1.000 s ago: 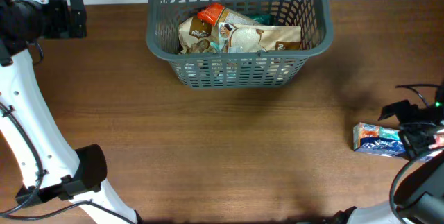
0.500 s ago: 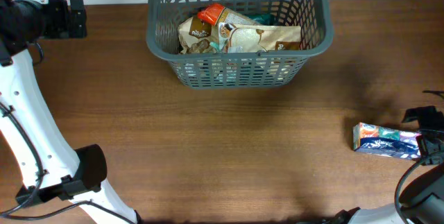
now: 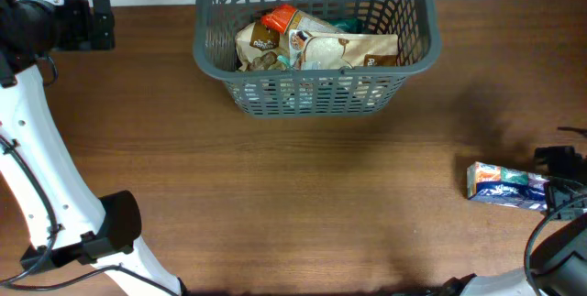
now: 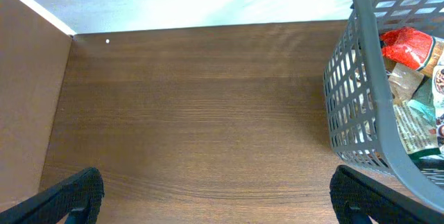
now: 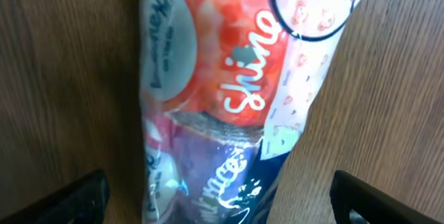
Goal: Pack container
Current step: 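Lower the right gripper onto the blue Kleenex multipack and grasp it, then lift the Kleenex multipack over the basket with the right gripper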
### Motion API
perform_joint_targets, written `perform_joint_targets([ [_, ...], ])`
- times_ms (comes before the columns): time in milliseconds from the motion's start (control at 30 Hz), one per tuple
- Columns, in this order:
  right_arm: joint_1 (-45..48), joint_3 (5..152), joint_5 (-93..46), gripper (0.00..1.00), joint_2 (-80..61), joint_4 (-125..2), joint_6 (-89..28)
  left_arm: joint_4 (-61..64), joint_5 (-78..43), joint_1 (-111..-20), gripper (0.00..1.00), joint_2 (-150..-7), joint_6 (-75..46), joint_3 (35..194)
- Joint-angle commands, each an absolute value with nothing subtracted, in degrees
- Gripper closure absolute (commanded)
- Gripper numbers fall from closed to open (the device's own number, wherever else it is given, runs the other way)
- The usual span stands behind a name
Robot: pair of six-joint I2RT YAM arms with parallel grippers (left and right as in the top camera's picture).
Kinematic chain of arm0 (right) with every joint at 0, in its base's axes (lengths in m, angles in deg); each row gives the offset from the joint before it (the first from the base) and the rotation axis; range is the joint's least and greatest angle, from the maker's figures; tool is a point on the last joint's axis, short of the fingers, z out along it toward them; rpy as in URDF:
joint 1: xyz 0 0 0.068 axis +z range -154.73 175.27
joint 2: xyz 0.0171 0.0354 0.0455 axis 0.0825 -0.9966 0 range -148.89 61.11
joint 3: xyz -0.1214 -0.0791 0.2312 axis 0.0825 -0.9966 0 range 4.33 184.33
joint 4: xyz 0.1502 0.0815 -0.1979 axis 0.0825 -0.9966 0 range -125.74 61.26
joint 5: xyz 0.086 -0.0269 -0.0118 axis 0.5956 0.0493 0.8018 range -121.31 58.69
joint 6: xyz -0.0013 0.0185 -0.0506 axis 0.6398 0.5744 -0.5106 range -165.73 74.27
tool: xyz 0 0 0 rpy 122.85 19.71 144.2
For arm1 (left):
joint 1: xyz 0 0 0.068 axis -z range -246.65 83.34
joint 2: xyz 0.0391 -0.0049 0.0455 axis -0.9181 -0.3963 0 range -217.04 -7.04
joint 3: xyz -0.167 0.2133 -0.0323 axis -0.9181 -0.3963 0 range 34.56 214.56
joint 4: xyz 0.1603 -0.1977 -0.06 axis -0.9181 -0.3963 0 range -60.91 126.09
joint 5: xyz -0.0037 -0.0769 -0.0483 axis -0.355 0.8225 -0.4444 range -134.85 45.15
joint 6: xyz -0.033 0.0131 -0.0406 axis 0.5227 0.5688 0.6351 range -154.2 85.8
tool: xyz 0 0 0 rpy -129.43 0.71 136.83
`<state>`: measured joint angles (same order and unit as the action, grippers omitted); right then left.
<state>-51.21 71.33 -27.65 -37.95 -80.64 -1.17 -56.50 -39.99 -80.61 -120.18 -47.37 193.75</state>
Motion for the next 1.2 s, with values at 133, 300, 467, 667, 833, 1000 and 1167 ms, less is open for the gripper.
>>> perform_joint_targets([
  [133, -51.7, 66.9, -29.0, 0.0, -40.9, -77.3, -0.2, -56.6, -40.2, -80.8, 0.01, -120.4, -46.7, 193.6],
  [300, -51.7, 65.2, -29.2, 0.11, -41.3, -75.4, -0.2, -56.6, -40.2, -80.8, 0.01, -120.4, -46.7, 193.6],
  [467, -51.7, 65.0, -29.2, 0.66, -41.3, -74.8, -0.3, -56.6, -40.2, -80.8, 0.01, -120.4, -46.7, 193.6],
  [667, -51.7, 66.6, -20.1, 0.8, -41.3, -74.3, -5.8, -56.6, -40.2, -80.8, 0.01, -120.4, -46.7, 193.6],
  [833, -51.6, 73.6, -1.4, 0.88, -40.7, -74.3, -10.0, -56.6, -40.2, -80.8, 0.01, -120.4, -46.7, 193.6],
  [1000, -51.5, 84.8, 15.6, 0.91, -39.6, -75.1, -16.0, -56.6, -40.2, -80.8, 0.01, -120.4, -46.7, 193.6],
  [1167, -50.1, 97.5, 28.8, 0.94, -38.5, -76.5, -20.1, -56.6, -40.2, -80.8, 0.01, -120.4, -46.7, 193.6],
])
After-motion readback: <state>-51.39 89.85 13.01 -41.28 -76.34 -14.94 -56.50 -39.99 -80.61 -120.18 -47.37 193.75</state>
